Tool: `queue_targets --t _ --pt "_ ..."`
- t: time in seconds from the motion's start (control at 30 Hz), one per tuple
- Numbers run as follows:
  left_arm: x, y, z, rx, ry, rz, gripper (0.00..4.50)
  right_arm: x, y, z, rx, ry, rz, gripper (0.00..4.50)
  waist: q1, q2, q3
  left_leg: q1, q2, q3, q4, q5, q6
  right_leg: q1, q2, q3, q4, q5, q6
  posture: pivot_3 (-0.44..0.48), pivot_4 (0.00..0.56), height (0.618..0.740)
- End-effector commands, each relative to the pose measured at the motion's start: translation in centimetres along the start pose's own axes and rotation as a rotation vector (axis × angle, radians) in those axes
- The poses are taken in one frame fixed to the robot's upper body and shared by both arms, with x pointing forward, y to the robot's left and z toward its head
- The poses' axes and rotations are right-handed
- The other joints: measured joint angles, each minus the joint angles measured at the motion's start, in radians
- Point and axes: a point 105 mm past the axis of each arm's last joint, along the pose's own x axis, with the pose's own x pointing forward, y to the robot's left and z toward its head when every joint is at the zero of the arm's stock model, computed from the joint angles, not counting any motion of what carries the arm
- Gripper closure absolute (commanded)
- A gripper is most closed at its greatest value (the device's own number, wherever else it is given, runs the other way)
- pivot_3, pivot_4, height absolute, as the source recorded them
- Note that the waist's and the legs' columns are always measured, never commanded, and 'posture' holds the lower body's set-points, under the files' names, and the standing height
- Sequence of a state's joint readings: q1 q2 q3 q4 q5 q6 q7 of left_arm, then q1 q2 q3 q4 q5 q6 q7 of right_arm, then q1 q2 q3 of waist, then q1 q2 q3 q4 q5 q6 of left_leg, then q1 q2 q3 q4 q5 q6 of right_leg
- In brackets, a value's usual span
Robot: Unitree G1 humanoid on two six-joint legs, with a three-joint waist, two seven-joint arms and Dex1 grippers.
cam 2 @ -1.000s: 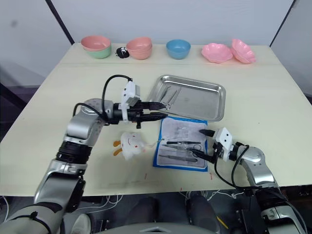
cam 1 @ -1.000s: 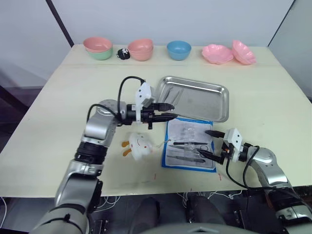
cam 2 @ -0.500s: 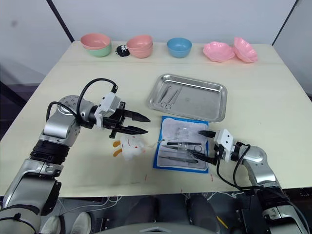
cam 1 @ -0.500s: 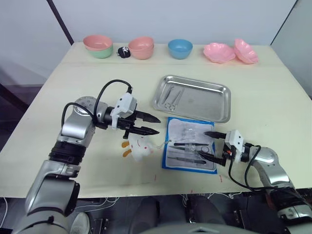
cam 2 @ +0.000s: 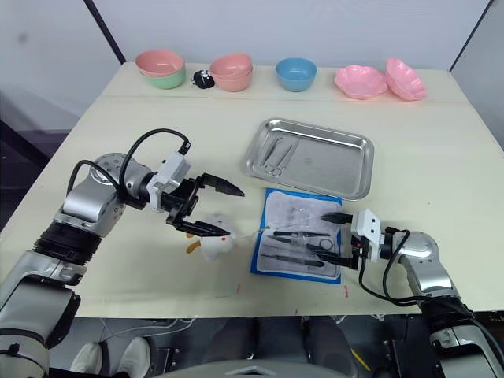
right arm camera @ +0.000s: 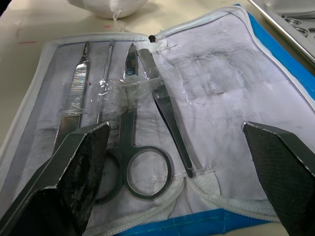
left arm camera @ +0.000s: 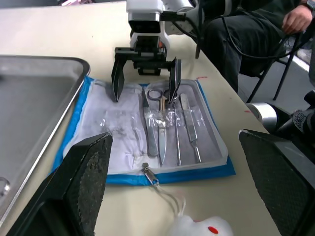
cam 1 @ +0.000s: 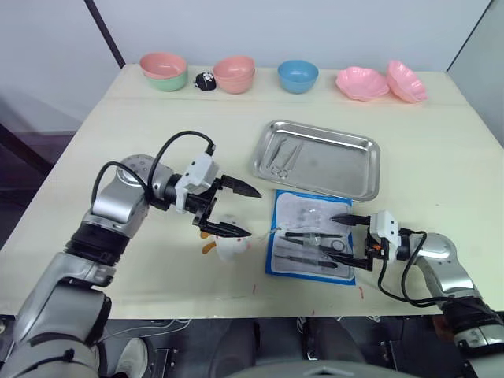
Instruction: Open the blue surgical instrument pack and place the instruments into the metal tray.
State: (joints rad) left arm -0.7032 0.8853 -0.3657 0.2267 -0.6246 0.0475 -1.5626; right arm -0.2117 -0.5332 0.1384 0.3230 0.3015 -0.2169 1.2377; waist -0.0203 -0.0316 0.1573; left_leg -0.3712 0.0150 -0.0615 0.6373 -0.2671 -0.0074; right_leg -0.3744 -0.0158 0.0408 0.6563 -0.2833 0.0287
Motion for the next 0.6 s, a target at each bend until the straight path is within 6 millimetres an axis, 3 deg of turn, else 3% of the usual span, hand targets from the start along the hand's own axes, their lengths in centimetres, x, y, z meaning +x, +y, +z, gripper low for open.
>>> queue_targets --t 0.03,0.33,0.6 --pt "-0.4 -0.5 1.1 0.056 -0.003 -0.064 0.13 -1.0 2.7 -5.0 0.157 0.16 0.064 0.0 0.003 0.0 0.0 0.0 0.0 0.0 0.0 0.0 0.0 0.0 0.0 0.0 0.0 0.0 0.0 0.0 0.15 0.74" --pt "-0.2 -0.4 0.7 0.082 0.043 -0.096 0.13 -1.0 2.6 -4.8 0.143 0.15 0.072 0.0 0.006 -0.001 0.0 0.0 -0.001 0.0 0.0 0.0 0.0 0.0 0.001 0.0 0.001 0.0 0.0 0.0 0.15 0.74" --pt "2.1 1.4 -0.3 0.145 0.142 -0.086 0.13 -1.1 2.6 -5.0 0.142 0.155 0.057 0.0 0.008 -0.001 -0.001 0.0 -0.005 0.0 0.003 0.0 0.0 0.0 0.001 -0.001 0.003 0.0 0.0 0.0 0.15 0.74"
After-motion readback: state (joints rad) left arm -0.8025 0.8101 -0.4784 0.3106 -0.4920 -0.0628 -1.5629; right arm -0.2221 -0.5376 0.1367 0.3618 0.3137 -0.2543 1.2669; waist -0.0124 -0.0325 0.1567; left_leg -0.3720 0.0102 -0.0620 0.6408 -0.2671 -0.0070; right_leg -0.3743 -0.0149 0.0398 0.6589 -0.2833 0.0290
